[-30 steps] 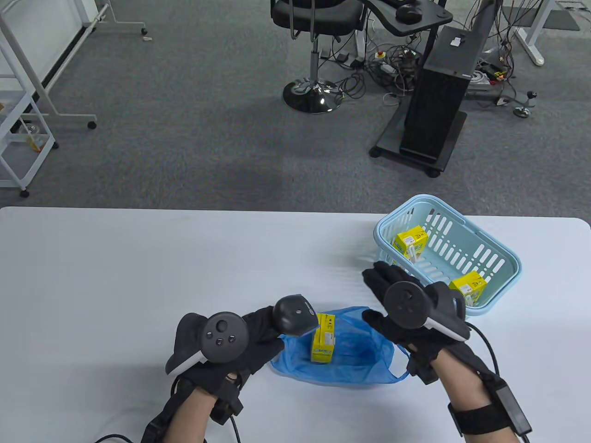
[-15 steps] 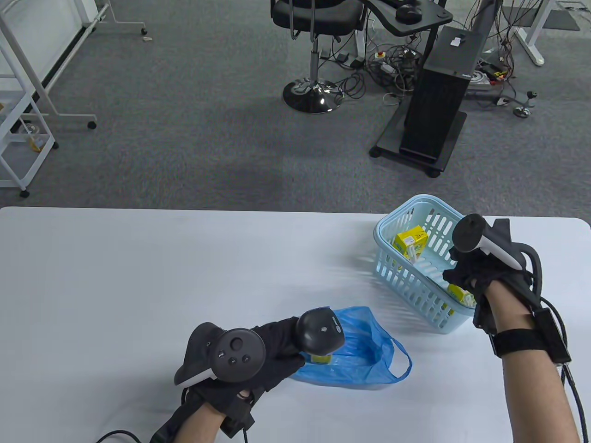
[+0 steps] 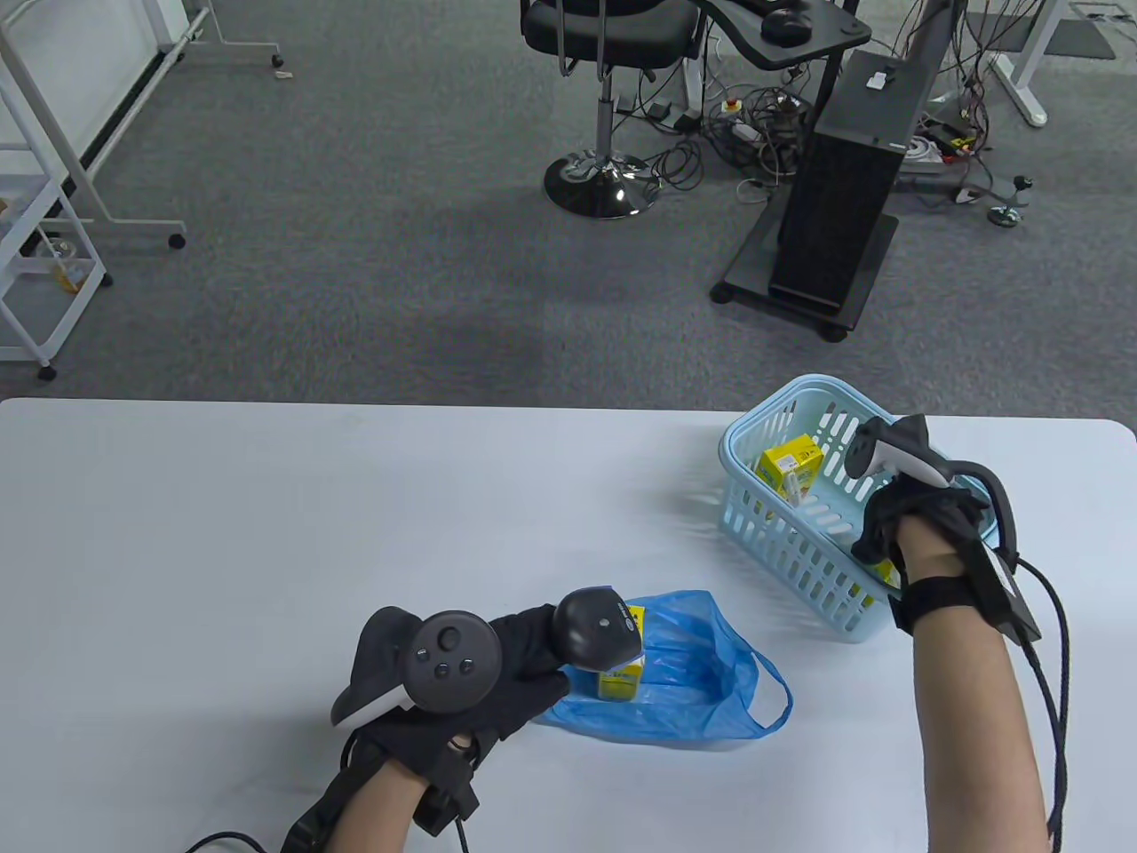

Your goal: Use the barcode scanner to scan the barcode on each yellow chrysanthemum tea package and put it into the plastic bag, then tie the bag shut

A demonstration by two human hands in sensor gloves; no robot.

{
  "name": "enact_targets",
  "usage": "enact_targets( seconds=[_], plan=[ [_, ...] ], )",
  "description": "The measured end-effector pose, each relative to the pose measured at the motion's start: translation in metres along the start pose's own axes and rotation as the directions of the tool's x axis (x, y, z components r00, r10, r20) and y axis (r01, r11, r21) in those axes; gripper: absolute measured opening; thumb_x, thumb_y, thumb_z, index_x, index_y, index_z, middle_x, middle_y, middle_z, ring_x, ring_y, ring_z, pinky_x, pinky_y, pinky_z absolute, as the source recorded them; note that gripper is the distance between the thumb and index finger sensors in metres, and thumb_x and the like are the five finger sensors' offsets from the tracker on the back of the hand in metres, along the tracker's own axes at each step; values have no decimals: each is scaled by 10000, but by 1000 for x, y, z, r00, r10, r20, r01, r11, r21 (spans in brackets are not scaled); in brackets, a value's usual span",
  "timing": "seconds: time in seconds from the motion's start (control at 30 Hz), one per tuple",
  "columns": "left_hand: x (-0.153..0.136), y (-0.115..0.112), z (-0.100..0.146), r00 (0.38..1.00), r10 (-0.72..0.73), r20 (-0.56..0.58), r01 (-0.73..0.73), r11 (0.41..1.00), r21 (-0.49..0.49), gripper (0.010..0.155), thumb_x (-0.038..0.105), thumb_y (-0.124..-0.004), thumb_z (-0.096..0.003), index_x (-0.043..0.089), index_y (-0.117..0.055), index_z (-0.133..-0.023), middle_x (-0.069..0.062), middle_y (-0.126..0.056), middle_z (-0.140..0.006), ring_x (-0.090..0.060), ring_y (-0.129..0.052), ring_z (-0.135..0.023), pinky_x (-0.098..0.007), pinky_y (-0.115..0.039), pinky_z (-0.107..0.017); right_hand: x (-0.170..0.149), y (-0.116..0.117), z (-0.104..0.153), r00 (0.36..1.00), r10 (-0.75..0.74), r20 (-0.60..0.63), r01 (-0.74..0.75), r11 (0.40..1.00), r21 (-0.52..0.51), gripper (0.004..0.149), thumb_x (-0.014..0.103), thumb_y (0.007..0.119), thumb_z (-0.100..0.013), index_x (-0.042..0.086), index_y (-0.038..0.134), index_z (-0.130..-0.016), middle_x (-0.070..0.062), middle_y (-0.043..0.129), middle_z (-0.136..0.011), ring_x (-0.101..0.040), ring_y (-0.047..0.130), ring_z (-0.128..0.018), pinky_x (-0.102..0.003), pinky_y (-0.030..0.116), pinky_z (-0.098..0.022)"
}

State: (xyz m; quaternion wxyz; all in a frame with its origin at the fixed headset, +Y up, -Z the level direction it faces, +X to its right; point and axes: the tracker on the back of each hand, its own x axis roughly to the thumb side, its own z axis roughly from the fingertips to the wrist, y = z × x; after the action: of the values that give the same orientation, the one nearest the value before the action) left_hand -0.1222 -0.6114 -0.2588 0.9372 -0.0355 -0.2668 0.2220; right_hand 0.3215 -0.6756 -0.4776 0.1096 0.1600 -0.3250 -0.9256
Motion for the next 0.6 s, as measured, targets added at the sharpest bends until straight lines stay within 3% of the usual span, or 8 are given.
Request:
enact_targets(
  seconds=[0.33, 0.47, 0.6],
  plan=[
    [-2, 0, 0, 1000, -12, -4, 12, 1000, -10, 603, 494, -867, -495, 221, -722, -1012, -36, -957, -811, -179, -1077, -532, -411, -902, -406, 1, 8, -5, 997, 72, -31, -70, 996, 56, 699, 416, 848, -374, 204, 629, -1002, -139, 431, -1109, -359, 637, -999, -526, 619, -728],
    [-3, 2, 1, 1000, -11, -2, 11, 1000, -3, 604, 496, -865, -496, 222, -719, -1014, -35, -956, -812, -177, -1077, -533, -408, -903, -406, 1, 4, -2, 993, 107, 46, -106, 994, -14, 670, 461, 899, -313, 217, 719, -910, -135, 547, -1053, -337, 766, -920, -510, 727, -682],
    [-5, 1, 1, 1000, -15, -12, 14, 1000, -8, 605, 495, -866, -495, 219, -721, -1013, -36, -958, -810, -178, -1078, -531, -410, -903, -404, 0, -4, 6, 998, 38, 55, -35, 998, -52, 664, 443, 911, -289, 195, 731, -878, -157, 550, -1033, -352, 759, -899, -530, 746, -647]
  ],
)
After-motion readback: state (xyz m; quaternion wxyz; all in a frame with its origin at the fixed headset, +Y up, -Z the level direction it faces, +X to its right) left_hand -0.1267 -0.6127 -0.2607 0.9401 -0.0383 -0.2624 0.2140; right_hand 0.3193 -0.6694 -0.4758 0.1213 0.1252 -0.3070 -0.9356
